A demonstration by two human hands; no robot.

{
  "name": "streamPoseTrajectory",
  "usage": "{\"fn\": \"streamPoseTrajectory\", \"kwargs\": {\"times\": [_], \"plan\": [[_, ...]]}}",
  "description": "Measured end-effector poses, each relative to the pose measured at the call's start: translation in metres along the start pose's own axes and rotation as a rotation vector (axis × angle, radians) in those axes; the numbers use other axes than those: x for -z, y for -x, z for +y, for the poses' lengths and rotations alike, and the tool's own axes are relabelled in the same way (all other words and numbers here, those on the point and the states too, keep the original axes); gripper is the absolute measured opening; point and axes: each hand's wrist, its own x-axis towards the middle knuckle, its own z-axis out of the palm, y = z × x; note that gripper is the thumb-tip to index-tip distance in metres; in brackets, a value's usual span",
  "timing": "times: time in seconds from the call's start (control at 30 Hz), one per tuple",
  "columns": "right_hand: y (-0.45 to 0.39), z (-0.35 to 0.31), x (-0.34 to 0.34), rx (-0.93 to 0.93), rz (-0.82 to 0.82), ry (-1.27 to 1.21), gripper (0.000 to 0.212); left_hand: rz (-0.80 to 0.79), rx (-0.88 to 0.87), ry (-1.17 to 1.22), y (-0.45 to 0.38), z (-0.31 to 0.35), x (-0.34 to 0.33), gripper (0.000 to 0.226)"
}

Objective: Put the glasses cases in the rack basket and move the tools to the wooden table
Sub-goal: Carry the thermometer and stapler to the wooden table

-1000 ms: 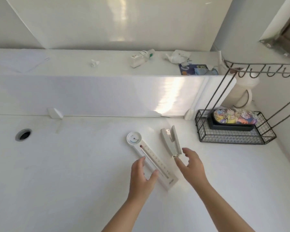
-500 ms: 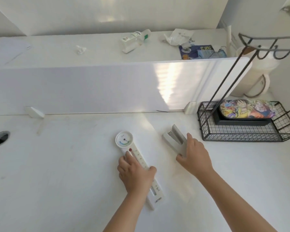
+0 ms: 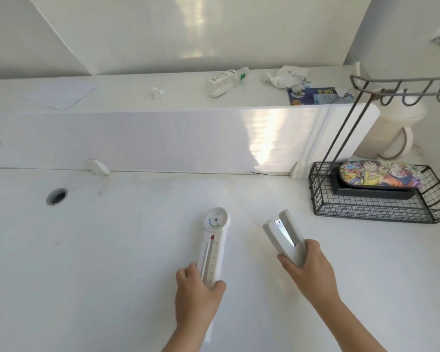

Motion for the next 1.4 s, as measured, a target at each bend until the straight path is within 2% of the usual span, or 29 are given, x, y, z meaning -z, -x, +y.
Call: {"fn": "streamPoseTrajectory", "kwargs": {"times": [0.23, 0.4, 0.5, 0.57, 0.73, 0.87, 0.97, 1.0, 1.13, 1.2, 1.3, 1.4], "plan": [[0.130, 0.031, 0.012, -0.093, -0.107, -0.225, 0.037, -0.071, -0.127, 0.218, 0.082, -0.057, 0.024, 0.027], [0.218, 0.041, 0.008, -0.193, -0.013, -0.361, 0.033, -0.141, -0.245, 0.246, 0.121, -0.094, 0.033, 0.055], [0.263, 0.039, 0.005, -0.232, 0.136, -0.402, 0.039, -0.217, -0.383, 0.246, 0.131, -0.099, 0.036, 0.059], [0.299, 0.034, -0.002, -0.272, 0.269, -0.440, 0.038, -0.335, -0.514, 0.194, 0.140, -0.100, 0.038, 0.066], [0.419, 0.030, -0.025, -0.475, 0.598, -0.604, 0.040, -0.671, -0.812, 0.018, 0.195, -0.115, 0.030, 0.050], [0.532, 0.041, -0.053, -0.727, 0.797, -0.694, 0.038, -0.927, -0.976, -0.136, 0.263, -0.149, 0.014, 0.065], [0.620, 0.051, -0.078, -0.972, 0.966, -0.804, 0.037, -1.093, -1.113, -0.207, 0.319, -0.186, 0.004, 0.093], [0.648, 0.053, -0.087, -1.045, 1.028, -0.832, 0.037, -1.142, -1.147, -0.248, 0.336, -0.200, 0.000, 0.092], [0.747, 0.064, -0.120, -1.295, 1.250, -0.918, 0.037, -1.306, -1.281, -0.514, 0.416, -0.254, -0.014, 0.065], [0.795, 0.072, -0.135, -1.385, 1.328, -0.960, 0.038, -1.409, -1.359, -0.624, 0.468, -0.285, -0.022, 0.075], [0.871, 0.081, -0.150, -1.412, 1.481, -0.976, 0.038, -1.504, -1.424, -0.621, 0.554, -0.338, -0.026, 0.076], [0.944, 0.086, -0.161, -1.436, 1.646, -0.922, 0.039, -1.616, -1.517, -0.575, 0.637, -0.388, -0.019, 0.062]]}}
